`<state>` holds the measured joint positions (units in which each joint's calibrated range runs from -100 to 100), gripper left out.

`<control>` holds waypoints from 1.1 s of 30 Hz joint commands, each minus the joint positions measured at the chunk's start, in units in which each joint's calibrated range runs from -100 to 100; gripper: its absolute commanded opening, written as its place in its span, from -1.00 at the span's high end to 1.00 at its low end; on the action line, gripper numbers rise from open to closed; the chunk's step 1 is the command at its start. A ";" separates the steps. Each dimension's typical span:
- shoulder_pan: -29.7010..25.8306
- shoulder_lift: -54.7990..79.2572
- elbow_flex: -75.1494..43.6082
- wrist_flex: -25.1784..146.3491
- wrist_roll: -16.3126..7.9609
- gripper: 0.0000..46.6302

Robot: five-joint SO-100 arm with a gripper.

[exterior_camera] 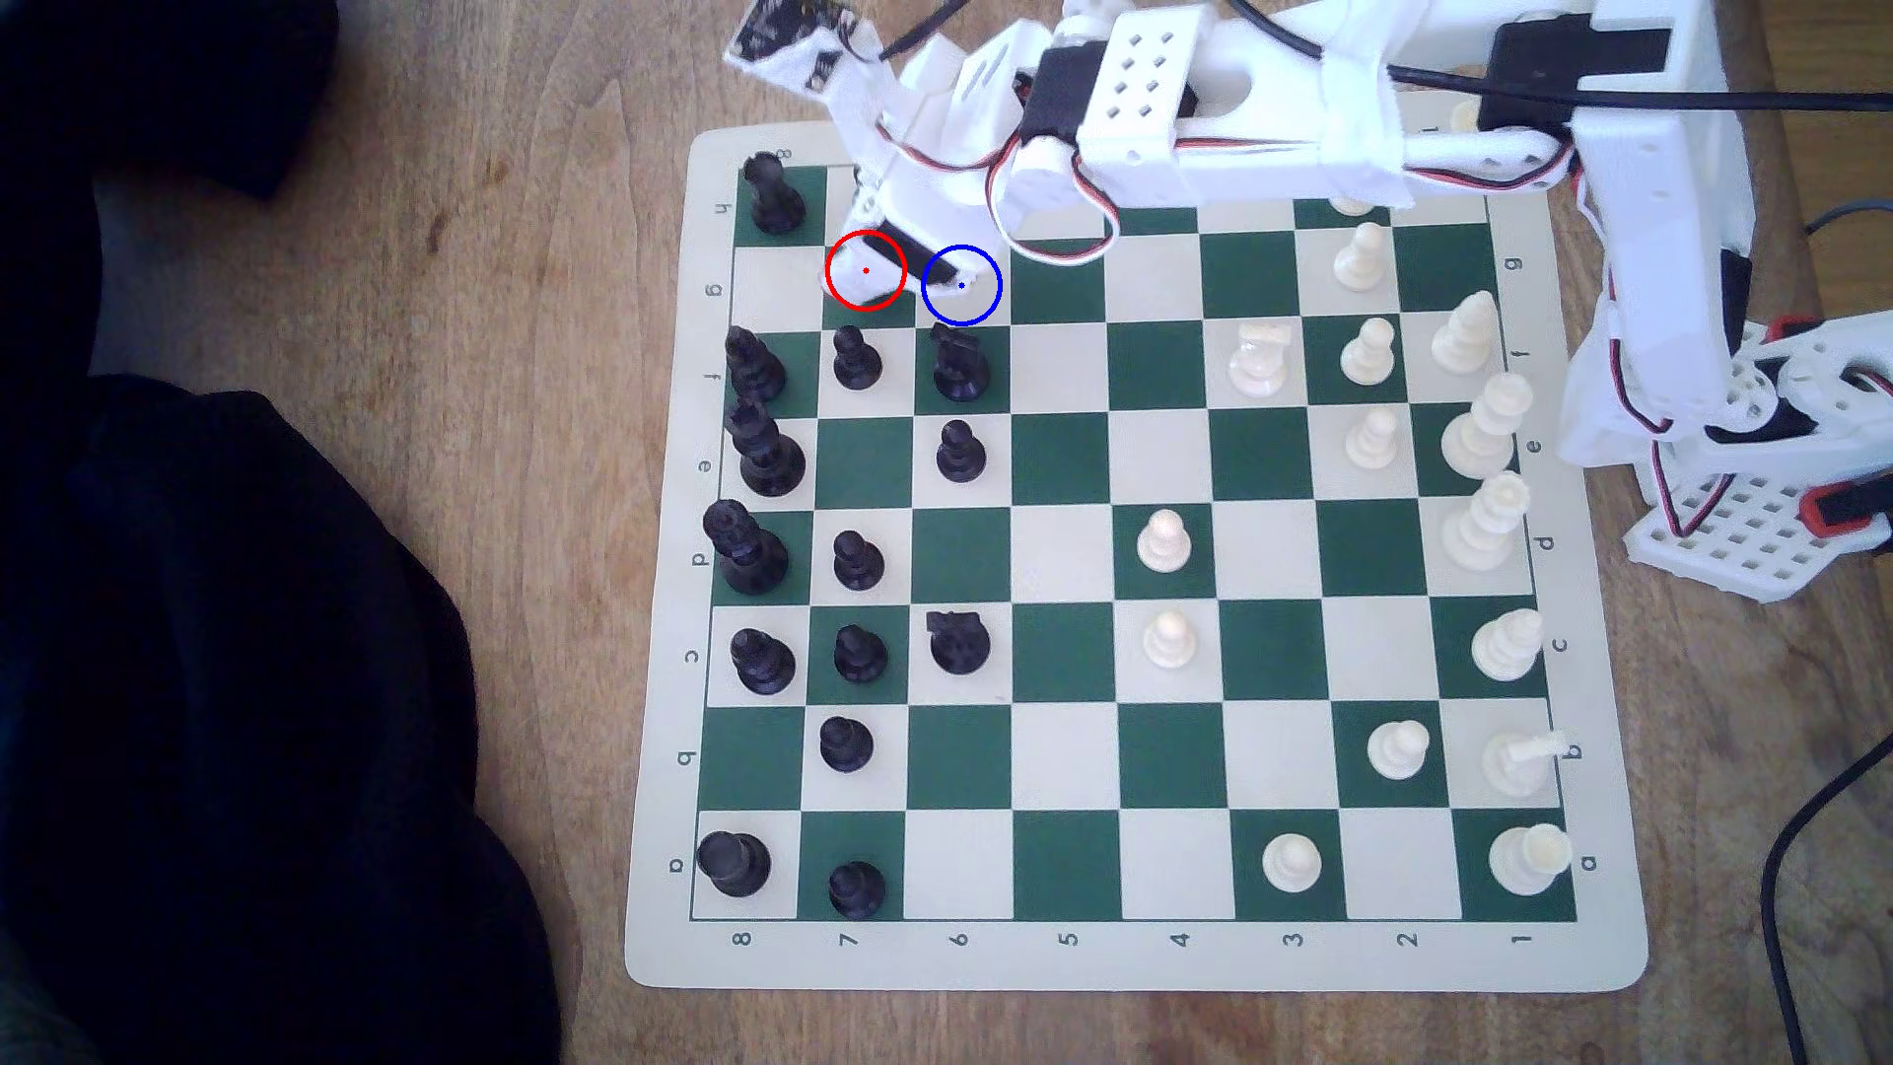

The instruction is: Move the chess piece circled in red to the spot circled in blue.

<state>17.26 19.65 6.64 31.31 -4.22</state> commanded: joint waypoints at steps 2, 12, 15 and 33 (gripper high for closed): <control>-0.48 -2.08 -0.21 -1.34 0.10 0.43; -0.48 -2.08 0.16 -1.75 0.15 0.68; -0.56 -2.08 0.16 -1.83 0.05 0.70; -0.64 -11.33 0.97 -1.50 0.20 0.77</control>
<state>16.74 18.89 7.73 30.44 -4.22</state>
